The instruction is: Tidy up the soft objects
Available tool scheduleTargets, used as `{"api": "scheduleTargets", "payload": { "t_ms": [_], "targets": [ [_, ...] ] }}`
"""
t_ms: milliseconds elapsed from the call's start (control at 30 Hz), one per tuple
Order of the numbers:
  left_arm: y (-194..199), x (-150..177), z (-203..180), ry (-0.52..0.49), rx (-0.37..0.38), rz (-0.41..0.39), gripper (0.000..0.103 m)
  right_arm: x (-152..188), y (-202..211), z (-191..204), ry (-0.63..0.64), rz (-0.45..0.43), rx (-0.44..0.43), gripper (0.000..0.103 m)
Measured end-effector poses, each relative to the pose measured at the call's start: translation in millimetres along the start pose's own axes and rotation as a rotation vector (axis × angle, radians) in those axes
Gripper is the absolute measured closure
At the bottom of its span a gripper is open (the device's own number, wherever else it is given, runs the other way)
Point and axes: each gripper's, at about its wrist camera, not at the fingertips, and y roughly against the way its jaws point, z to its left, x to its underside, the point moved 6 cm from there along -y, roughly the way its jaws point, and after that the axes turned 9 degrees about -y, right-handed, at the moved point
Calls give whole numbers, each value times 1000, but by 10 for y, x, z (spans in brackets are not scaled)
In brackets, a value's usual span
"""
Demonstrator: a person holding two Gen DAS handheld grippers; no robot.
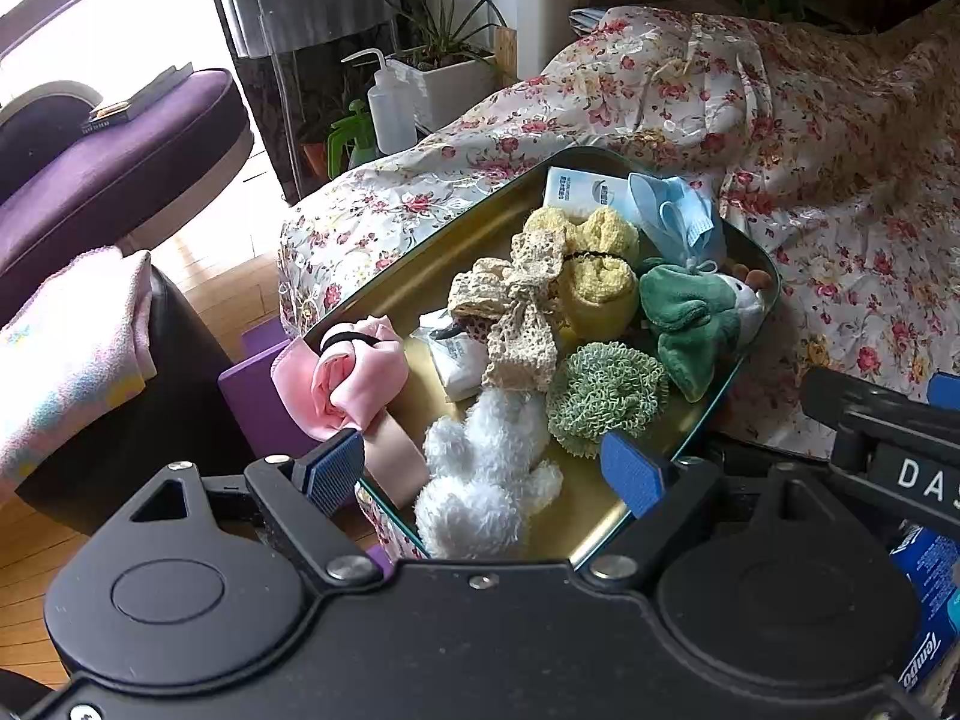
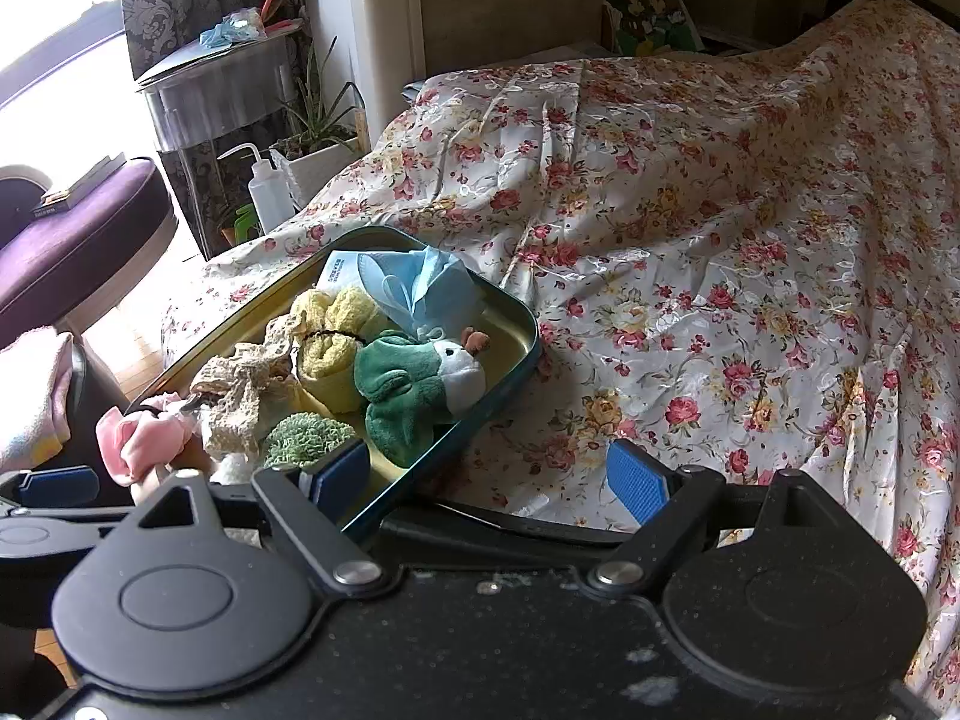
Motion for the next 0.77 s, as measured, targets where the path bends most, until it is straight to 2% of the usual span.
{"api": "scheduleTargets", "payload": {
  "t_ms": [767],
  "targets": [
    [-21,17,1,8,11,15,19,23,-13,0,-2,8,-5,17]
  ]
}}
